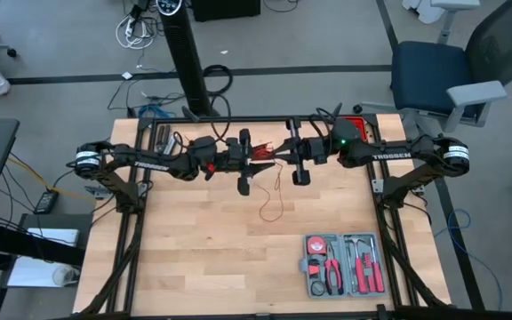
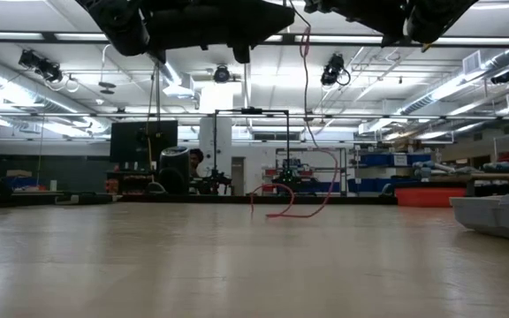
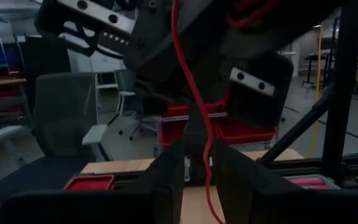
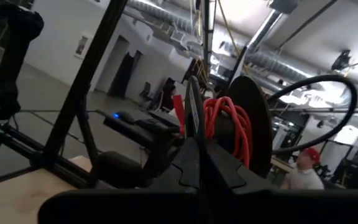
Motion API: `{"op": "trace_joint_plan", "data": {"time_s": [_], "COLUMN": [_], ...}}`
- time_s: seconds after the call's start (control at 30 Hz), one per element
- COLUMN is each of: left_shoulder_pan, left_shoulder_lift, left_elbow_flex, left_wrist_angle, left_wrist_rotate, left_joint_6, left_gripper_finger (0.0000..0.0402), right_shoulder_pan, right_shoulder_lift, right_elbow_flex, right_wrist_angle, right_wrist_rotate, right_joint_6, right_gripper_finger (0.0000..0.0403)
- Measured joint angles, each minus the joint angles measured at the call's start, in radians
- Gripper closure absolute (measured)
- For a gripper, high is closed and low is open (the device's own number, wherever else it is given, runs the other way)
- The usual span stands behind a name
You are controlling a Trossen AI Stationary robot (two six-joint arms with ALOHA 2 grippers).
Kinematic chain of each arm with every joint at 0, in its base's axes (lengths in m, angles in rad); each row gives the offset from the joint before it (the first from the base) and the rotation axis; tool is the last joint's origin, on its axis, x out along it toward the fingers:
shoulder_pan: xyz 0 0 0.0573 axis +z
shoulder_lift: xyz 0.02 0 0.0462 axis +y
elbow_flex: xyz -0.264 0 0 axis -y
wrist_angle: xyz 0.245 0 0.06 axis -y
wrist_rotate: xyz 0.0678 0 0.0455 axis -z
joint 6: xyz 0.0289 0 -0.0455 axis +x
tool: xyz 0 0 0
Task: Coil cords
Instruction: Coil the wire
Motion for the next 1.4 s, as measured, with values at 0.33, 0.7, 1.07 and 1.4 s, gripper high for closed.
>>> {"op": "trace_joint_plan", "data": {"time_s": [0.33,0.7,1.07,1.4], "left_shoulder_pan": [-0.010,-0.015,-0.015,0.006], "left_shoulder_lift": [0.004,0.037,0.057,0.009], "left_elbow_flex": [0.000,0.013,0.048,0.049], "left_wrist_angle": [0.053,0.093,-0.031,-0.214], "left_wrist_rotate": [-0.004,-0.122,-0.124,-0.093], "left_joint_6": [0.000,-0.036,-0.047,-0.041], "left_gripper_finger": [0.0316,0.0317,0.0399,0.0401], "right_shoulder_pan": [0.004,-0.001,-0.025,-0.062], "right_shoulder_lift": [0.000,0.013,-0.009,-0.083], "right_elbow_flex": [0.000,0.000,0.000,-0.002], "right_wrist_angle": [0.010,-0.012,-0.027,-0.172], "right_wrist_rotate": [0.047,0.052,0.048,-0.007], "right_joint_6": [-0.044,-0.032,-0.016,0.054], "right_gripper_finger": [0.0402,0.0402,0.0402,0.0402]}}
